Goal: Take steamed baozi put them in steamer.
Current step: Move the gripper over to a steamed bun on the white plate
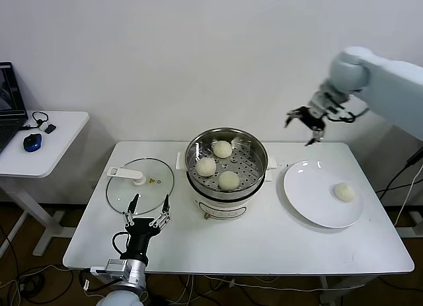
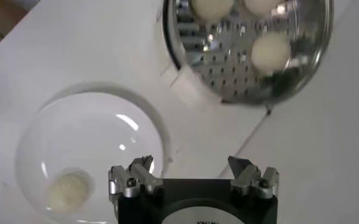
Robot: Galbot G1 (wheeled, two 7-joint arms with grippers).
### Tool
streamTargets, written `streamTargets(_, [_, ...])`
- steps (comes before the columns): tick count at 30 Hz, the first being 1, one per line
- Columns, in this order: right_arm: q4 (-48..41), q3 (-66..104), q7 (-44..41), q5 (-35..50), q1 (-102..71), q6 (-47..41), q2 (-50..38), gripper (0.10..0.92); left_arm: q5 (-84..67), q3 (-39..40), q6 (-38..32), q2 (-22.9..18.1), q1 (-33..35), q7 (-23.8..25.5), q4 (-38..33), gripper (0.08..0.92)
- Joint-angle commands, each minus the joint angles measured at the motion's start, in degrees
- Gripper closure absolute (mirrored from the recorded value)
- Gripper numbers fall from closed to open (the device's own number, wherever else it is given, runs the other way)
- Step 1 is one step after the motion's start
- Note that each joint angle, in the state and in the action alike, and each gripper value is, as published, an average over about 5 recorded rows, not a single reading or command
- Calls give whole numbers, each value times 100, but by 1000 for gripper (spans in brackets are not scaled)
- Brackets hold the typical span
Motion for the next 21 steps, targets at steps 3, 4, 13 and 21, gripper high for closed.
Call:
streamTargets(3, [-796,1408,181,-307,-1680,-902,-1397,203,-47,7,15,34,27,17,-37,177])
streamTargets(4, [-847,1586,167,-419,-1876,-945,-1412,203,-46,12,15,30,28,20,-35,177])
streamTargets(13, [-1500,3060,84,-1290,-3339,-1121,-1130,203,-52,-19,43,13,34,-5,-68,177])
streamTargets(21, [-2155,4050,222,-2354,-4019,-543,-566,203,-48,-27,37,-7,50,-7,-35,177])
